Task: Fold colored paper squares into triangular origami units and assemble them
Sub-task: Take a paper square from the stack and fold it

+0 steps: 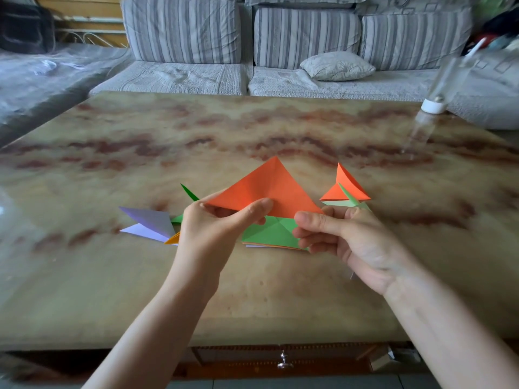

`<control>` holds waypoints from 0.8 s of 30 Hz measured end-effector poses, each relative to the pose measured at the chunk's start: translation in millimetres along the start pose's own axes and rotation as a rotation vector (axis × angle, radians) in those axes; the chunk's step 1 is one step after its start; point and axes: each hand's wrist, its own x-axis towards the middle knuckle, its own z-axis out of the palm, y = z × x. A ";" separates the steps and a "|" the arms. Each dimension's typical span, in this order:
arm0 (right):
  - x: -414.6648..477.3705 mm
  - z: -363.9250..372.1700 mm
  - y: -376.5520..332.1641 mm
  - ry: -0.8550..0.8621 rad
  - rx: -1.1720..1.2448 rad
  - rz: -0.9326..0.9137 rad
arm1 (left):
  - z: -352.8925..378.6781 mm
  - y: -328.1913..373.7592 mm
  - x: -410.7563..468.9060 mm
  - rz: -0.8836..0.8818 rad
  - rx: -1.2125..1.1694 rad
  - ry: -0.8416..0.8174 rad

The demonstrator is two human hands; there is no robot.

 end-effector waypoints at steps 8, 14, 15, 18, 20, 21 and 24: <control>-1.3 -4.3 -0.4 -0.069 -0.032 -0.024 | -3.9 -0.9 3.5 -0.020 -0.023 0.016; -2.5 -11.5 -5.6 -0.092 -0.042 -0.041 | -11.3 0.0 6.5 -0.015 -0.070 0.030; -2.9 -11.8 -6.8 -0.095 -0.036 -0.035 | -11.7 0.5 6.5 -0.012 -0.071 0.029; -2.9 -7.2 -7.4 -0.083 -0.030 -0.073 | -8.7 0.2 3.8 -0.015 -0.022 -0.010; -1.9 -1.6 -5.0 -0.051 -0.018 -0.119 | -4.5 0.0 0.3 -0.018 0.006 -0.036; -1.3 1.2 -3.4 -0.036 -0.015 -0.131 | -2.7 0.2 -1.5 -0.021 0.003 -0.050; 0.2 6.6 0.0 0.004 -0.027 -0.147 | 2.5 0.8 -6.2 -0.014 -0.004 -0.104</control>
